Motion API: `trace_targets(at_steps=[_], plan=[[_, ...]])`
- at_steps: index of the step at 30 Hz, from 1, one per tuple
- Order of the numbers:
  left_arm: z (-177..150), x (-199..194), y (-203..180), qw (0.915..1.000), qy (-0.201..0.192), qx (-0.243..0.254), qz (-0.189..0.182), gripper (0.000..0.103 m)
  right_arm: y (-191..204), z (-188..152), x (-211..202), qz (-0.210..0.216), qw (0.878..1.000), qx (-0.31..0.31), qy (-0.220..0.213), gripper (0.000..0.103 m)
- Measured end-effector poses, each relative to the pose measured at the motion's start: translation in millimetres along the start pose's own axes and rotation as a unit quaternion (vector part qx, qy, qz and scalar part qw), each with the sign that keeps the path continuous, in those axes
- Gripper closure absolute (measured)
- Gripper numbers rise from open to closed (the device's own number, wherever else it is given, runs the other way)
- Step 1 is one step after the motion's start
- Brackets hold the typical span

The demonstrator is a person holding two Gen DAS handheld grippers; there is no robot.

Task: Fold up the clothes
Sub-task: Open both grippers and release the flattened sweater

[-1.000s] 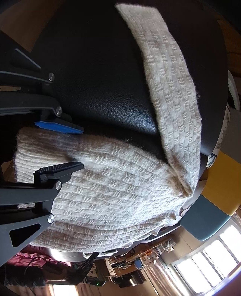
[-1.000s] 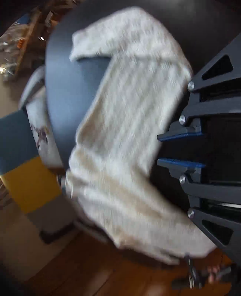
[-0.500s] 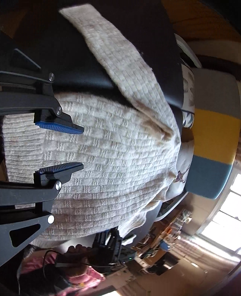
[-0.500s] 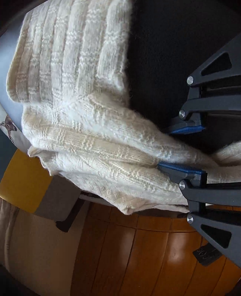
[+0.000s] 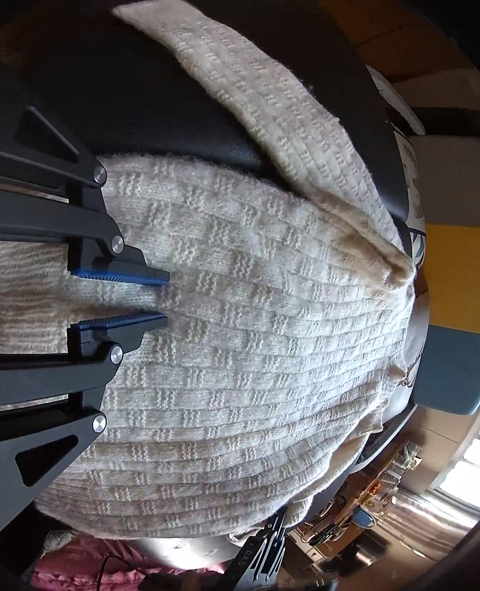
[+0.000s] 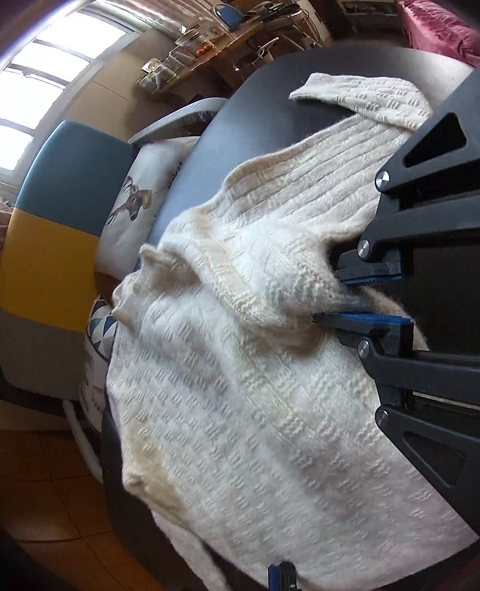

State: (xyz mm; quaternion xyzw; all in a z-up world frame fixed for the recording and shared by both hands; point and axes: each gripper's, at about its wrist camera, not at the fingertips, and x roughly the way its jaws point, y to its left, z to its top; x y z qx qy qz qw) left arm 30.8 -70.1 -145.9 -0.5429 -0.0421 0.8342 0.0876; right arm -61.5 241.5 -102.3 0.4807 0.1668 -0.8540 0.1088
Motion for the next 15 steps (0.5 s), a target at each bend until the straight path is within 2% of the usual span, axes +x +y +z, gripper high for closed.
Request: trace_targets(at_steps=[2, 5, 7, 8, 9, 10, 12, 14, 15], plan=[[-2.1, 0.2, -1.6, 1.0, 0.0, 0.002, 0.005, 0.085, -11.5, -2.9, 15.3, -0.007, 1.0, 0.016, 0.021, 0.092], [-2.3, 2.2, -4.7, 0.9999, -0.001, 0.004, 0.012, 0.085, -26.9, -11.6, 24.2, 0.04, 0.997, 0.067, 0.026, 0.092], [0.7, -0.6, -5.6, 0.9999, 0.002, 0.002, 0.012, 0.085, -39.8, -17.4, 13.7, 0.097, 0.988, 0.12, 0.002, 0.087], [3.5, -6.1, -6.4, 1.0, -0.001, -0.004, 0.008, 0.088, -47.7, -20.8, 4.4, 0.132, 0.98, 0.151, -0.016, 0.087], [6.3, -12.8, -7.8, 0.9999, -0.008, -0.007, 0.002, 0.089, -55.5, -25.6, -5.1, 0.167, 0.969, 0.179, -0.032, 0.082], [8.9, -24.9, -12.4, 0.9995, -0.028, -0.001, -0.016, 0.089, -63.2, -34.0, -14.9, 0.204, 0.957, 0.202, -0.045, 0.077], [14.3, -53.3, -36.0, 0.994, -0.067, 0.042, -0.075, 0.088, -68.9, -49.0, -28.0, 0.264, 0.936, 0.23, -0.047, 0.077], [20.1, -68.0, -72.1, 0.9833, -0.074, 0.103, -0.13, 0.084, -64.2, -70.5, -33.6, 0.299, 0.922, 0.244, -0.025, 0.077], [23.5, -67.9, -92.1, 0.9777, -0.072, 0.132, -0.147, 0.083, -61.3, -84.0, -35.4, 0.313, 0.916, 0.25, -0.011, 0.077]])
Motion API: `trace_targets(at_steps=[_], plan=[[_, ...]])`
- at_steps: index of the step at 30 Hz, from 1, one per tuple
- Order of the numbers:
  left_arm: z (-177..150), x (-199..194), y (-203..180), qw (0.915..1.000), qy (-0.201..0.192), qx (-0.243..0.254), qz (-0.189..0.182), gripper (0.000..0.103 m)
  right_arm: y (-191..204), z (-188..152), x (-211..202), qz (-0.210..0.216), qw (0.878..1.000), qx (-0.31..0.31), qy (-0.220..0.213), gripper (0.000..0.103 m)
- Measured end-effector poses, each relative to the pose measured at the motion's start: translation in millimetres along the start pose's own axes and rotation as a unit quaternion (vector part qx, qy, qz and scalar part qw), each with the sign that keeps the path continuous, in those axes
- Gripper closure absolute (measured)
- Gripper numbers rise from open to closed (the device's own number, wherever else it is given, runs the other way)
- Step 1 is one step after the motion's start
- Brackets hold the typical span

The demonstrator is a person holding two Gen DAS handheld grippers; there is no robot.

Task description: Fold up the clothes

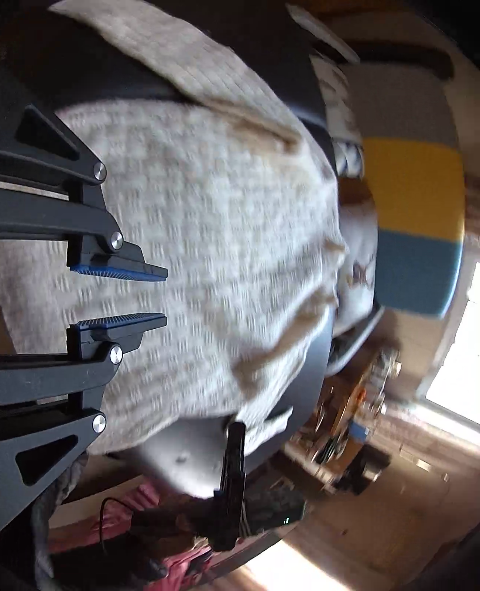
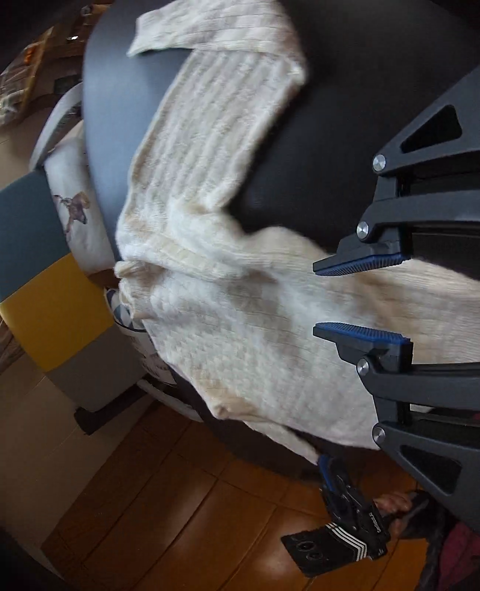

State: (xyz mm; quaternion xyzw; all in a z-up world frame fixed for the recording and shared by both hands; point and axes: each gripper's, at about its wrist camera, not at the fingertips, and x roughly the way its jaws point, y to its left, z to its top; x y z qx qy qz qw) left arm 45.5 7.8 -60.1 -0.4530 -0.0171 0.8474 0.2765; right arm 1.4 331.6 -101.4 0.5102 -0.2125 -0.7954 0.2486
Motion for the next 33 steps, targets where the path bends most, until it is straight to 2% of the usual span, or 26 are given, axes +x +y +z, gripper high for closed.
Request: trace_targets(at_steps=[4, 8, 10, 11, 12, 13, 14, 15, 16, 18, 20, 22, 23, 26, 27, 29, 30, 31, 33], plan=[[19.8, 46.2, -56.8, 0.9949, 0.042, 0.079, -0.048, 0.082, -5.2, -54.8, 3.7, 0.013, 0.998, 0.025, 0.059, 0.075], [26.5, 91.4, -91.8, 0.9853, 0.094, 0.123, -0.072, 0.082, -1.3, -88.1, 19.8, 0.007, 0.996, 0.028, 0.087, 0.075], [27.4, 113.6, -104.1, 0.9808, 0.118, 0.143, -0.06, 0.079, 3.2, -95.5, 27.9, -0.006, 0.996, 0.014, 0.084, 0.075], [27.7, 124.5, -109.4, 0.9785, 0.129, 0.152, -0.053, 0.074, 6.0, -95.8, 28.3, -0.013, 0.997, 0.004, 0.073, 0.075], [27.0, 134.7, -111.4, 0.9772, 0.138, 0.156, -0.04, 0.074, 8.8, -96.1, 28.6, -0.02, 0.998, -0.006, 0.062, 0.08], [26.3, 144.9, -113.3, 0.9757, 0.146, 0.161, -0.027, 0.075, 11.6, -96.3, 28.7, -0.025, 0.998, -0.015, 0.055, 0.088], [25.7, 155.0, -115.2, 0.974, 0.155, 0.165, -0.015, 0.09, 14.6, -96.4, 27.9, -0.028, 0.998, -0.024, 0.055, 0.09], [25.4, 163.7, -116.4, 0.9729, 0.161, 0.166, -0.007, 0.097, 17.5, -96.5, 27.2, -0.032, 0.997, -0.033, 0.055, 0.092], [27.6, 164.7, -113.4, 0.9759, 0.159, 0.147, -0.026, 0.098, 20.9, -96.8, 24.5, -0.03, 0.997, -0.041, 0.054, 0.093], [37.6, 153.8, -103.3, 0.9795, 0.141, 0.082, -0.119, 0.098, 29.7, -99.4, 9.1, -0.007, 0.997, -0.056, 0.045, 0.093], [47.2, 144.5, -91.1, 0.9736, 0.122, 0.024, -0.191, 0.098, 36.0, -103.6, -7.2, 0.012, 0.997, -0.066, 0.037, 0.093], [53.8, 143.2, -77.9, 0.9651, 0.114, -0.018, -0.235, 0.098, 35.1, -108.5, -14.2, 0.004, 0.997, -0.068, 0.044, 0.093], [53.7, 148.7, -73.0, 0.963, 0.121, -0.027, -0.239, 0.098, 30.6, -111.3, -10.3, -0.015, 0.996, -0.065, 0.057, 0.093], [43.1, 175.4, -67.5, 0.9714, 0.162, -0.018, -0.173, 0.097, 17.2, -119.2, 1.9, -0.072, 0.991, -0.054, 0.095, 0.093], [38.7, 175.5, -66.8, 0.9715, 0.165, -0.017, -0.169, 0.097, 13.1, -120.6, 5.9, -0.082, 0.99, -0.046, 0.104, 0.09], [29.9, 175.6, -65.4, 0.9719, 0.17, -0.016, -0.162, 0.095, 5.5, -121.7, 6.1, -0.077, 0.99, -0.022, 0.112, 0.089], [26.1, 174.2, -64.6, 0.9722, 0.171, -0.015, -0.159, 0.093, 4.2, -120.2, 1.3, -0.074, 0.991, -0.017, 0.107, 0.081], [24.9, 165.8, -63.2, 0.9732, 0.166, -0.011, -0.159, 0.091, 3.9, -117.3, -6.3, -0.075, 0.992, -0.017, 0.096, 0.077], [22.3, 142.3, -58.3, 0.9774, 0.143, -0.003, -0.156, 0.08, 2.3, -108.0, -23.0, -0.079, 0.995, -0.011, 0.063, 0.077]])
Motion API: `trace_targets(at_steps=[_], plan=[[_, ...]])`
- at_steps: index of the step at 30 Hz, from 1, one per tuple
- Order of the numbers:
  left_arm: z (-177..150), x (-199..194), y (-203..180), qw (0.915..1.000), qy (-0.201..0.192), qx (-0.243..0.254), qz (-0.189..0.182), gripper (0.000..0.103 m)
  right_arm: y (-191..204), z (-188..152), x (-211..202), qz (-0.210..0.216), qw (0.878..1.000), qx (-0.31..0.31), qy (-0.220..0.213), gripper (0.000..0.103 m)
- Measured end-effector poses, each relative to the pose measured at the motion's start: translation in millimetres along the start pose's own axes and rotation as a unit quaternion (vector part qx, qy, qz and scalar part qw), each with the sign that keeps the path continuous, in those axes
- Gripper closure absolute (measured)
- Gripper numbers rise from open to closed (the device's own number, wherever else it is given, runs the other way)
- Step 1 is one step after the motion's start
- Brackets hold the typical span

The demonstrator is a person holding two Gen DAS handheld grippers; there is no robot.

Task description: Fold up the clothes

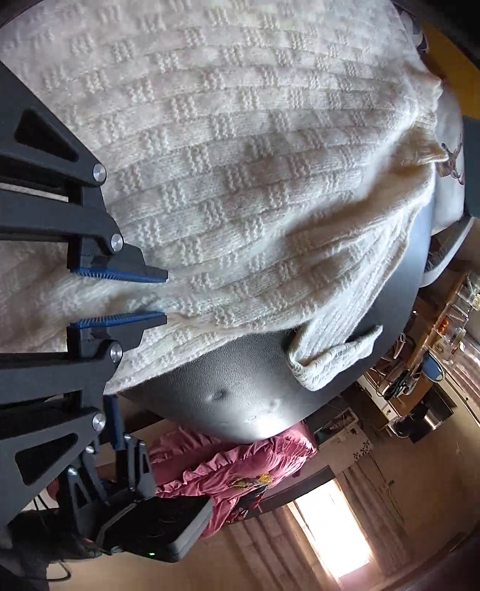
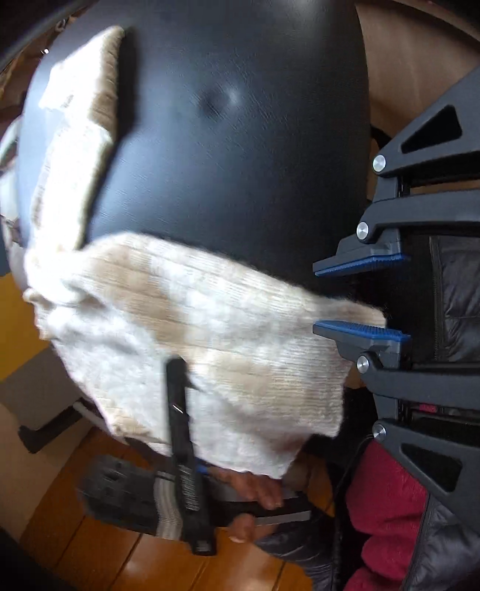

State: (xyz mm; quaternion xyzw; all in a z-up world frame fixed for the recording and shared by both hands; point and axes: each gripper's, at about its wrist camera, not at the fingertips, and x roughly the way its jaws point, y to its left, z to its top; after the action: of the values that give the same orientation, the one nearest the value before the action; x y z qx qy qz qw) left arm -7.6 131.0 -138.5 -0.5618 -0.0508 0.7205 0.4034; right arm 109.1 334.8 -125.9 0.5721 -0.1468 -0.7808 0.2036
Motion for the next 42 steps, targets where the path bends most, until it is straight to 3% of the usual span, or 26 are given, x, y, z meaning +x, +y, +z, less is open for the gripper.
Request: trace_targets(at_steps=[1, 3, 8, 9, 12, 13, 14, 17, 21, 26, 31, 34, 37, 42], plan=[[-5.2, -11.9, -0.4, 0.9999, -0.013, 0.005, 0.005, 0.078, -4.3, 5.1, -7.6, 0.004, 1.0, 0.013, -0.021, 0.075], [-13.5, -31.5, 4.9, 0.9988, -0.04, 0.008, 0.027, 0.064, -12.3, 16.1, -13.7, 0.008, 0.998, 0.042, -0.05, 0.07], [-40.5, -75.6, 58.0, 0.9868, -0.088, -0.036, 0.131, 0.062, -26.2, 33.9, 18.7, -0.011, 0.996, 0.077, -0.035, 0.069], [-47.6, -84.1, 71.4, 0.9828, -0.095, -0.049, 0.151, 0.062, -22.8, 35.2, 22.3, -0.016, 0.997, 0.067, -0.042, 0.067], [-69.2, -104.2, 111.4, 0.9698, -0.107, -0.102, 0.194, 0.062, 3.6, 42.1, 36.7, -0.072, 0.996, -0.013, -0.041, 0.083], [-76.5, -108.6, 122.2, 0.9679, -0.114, -0.12, 0.189, 0.062, 14.1, 42.7, 41.4, -0.116, 0.991, -0.052, -0.034, 0.09], [-83.6, -113.1, 132.1, 0.9659, -0.122, -0.138, 0.182, 0.064, 23.1, 43.0, 45.3, -0.154, 0.984, -0.085, -0.027, 0.09], [-94.1, -114.8, 137.5, 0.9629, -0.133, -0.163, 0.17, 0.064, 26.5, 44.6, 46.3, -0.206, 0.972, -0.112, -0.004, 0.09], [-100.0, -109.3, 126.2, 0.9612, -0.139, -0.148, 0.187, 0.064, 4.2, 50.4, 34.9, -0.172, 0.983, -0.059, 0.001, 0.082], [-79.4, -118.5, 114.7, 0.9613, -0.153, -0.164, 0.16, 0.063, -11.7, 78.2, 0.6, -0.089, 0.994, -0.001, -0.056, 0.078], [-27.0, -124.0, 106.0, 0.9626, -0.179, -0.125, 0.16, 0.063, -5.2, 161.9, -7.6, -0.062, 0.989, 0.01, -0.133, 0.074], [9.8, -116.9, 99.0, 0.9656, -0.184, -0.093, 0.158, 0.063, 0.4, 217.8, 20.7, -0.095, 0.986, 0.001, -0.138, 0.073], [47.2, -101.6, 98.5, 0.9687, -0.172, -0.06, 0.169, 0.063, -6.8, 255.4, 47.5, -0.145, 0.982, -0.021, -0.115, 0.073], [105.2, -74.8, 112.6, 0.9716, -0.156, -0.054, 0.169, 0.063, -20.9, 274.9, 97.3, -0.224, 0.971, -0.07, -0.051, 0.073]])
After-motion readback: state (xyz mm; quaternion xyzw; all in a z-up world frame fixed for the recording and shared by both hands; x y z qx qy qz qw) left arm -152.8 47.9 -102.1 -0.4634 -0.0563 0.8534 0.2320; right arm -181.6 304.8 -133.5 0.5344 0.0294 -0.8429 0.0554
